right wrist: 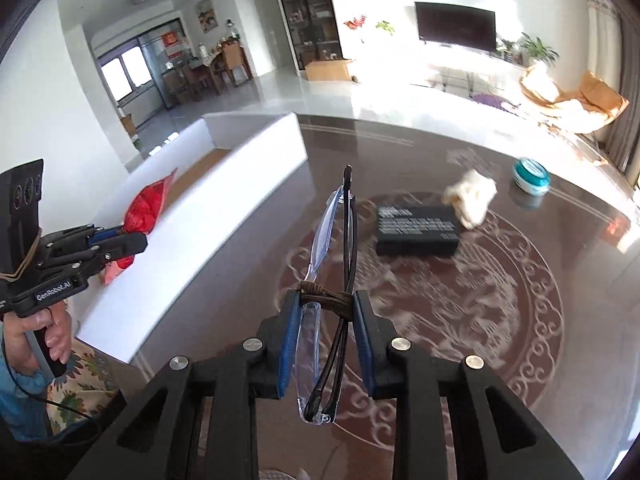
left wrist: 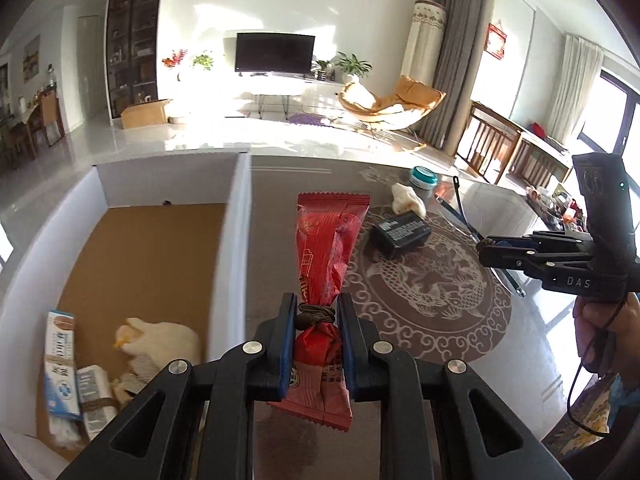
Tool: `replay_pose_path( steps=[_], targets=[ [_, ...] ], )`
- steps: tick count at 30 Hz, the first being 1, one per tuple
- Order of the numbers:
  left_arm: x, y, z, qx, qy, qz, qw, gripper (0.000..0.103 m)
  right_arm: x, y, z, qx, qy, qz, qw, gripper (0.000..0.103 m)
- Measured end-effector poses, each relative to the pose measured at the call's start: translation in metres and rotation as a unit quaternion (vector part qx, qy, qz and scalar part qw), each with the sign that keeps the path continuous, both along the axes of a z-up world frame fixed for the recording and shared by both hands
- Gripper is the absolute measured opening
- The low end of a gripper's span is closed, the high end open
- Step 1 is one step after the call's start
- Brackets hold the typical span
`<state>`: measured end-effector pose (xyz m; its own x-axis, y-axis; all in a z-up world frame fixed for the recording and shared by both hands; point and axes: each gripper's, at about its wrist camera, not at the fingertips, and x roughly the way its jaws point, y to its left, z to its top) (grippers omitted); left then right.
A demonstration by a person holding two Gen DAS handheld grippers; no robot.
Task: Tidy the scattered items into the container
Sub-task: 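Carry the red bag and glasses into the container and open both tools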
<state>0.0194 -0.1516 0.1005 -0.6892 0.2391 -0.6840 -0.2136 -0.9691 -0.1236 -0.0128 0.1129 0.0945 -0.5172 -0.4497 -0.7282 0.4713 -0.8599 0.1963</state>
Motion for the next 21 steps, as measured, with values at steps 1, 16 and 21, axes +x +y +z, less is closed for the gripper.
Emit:
replay_pose_path(
  steps=[1,16,21],
  targets=[
    [-0.002,-0.019,0.001,-0.005,-0.001,0.018,0.9998,0.020,-0.006,-0.021,0.008,-0.010,0.005,0.016,1.000,0.027],
    [-0.081,-0.165,-0.073,0.001,-0.117,0.167,0.9790,0.020,-0.093,-0.305,-0.030,0.018,0.000,0.186,0.982,0.028],
    [-0.092,-0.178,-0.082,-0.015,-0.144,0.198,0.9695,0.032,-0.108,-0.333,-0.072,0.062,-0.022,0.192,0.979,0.032]
  ],
)
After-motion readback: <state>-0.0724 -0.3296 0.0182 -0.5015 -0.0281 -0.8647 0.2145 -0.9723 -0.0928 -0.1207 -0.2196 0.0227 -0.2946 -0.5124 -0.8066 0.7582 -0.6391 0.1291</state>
